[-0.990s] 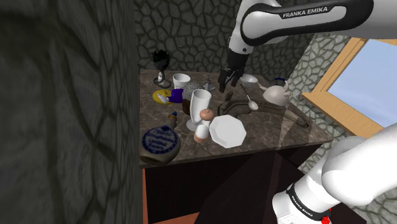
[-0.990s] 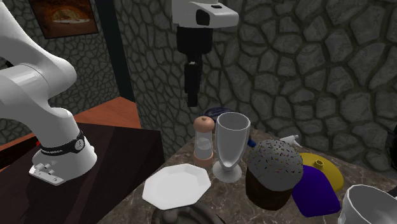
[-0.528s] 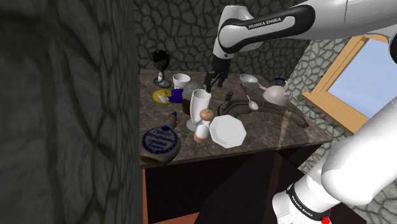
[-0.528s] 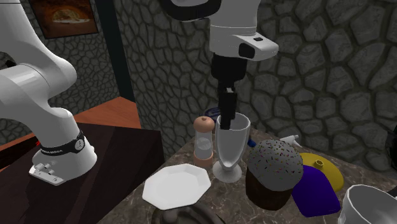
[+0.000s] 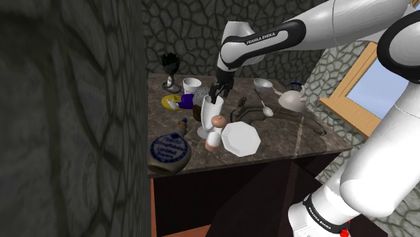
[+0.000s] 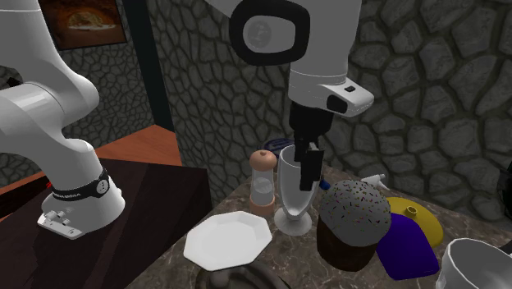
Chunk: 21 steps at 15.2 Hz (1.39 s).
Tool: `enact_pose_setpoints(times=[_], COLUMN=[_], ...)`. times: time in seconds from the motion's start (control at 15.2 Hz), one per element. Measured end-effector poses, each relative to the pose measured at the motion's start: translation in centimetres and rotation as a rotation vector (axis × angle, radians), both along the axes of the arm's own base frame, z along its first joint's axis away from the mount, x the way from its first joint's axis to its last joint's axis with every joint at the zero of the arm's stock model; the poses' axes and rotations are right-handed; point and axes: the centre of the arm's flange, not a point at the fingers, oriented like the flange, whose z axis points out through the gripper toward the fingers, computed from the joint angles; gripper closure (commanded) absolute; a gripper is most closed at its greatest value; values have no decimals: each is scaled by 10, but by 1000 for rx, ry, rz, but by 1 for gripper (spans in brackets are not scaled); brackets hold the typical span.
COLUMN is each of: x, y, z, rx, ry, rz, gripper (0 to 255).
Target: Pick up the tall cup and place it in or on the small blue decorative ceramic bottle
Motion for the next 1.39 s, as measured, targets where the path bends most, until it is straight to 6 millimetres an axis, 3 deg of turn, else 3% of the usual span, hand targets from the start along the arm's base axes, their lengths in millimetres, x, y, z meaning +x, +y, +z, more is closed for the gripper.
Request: enact_pose_setpoints(times=[0.2,0.59,0.66,1.39], x=[1,0,0,0], y=[0,0,0,0], z=[-12,-14,-14,-11], rx=[0,0,0,0], ry=[0,0,0,0], rz=[0,0,0,0], gripper=[0,0,255,255])
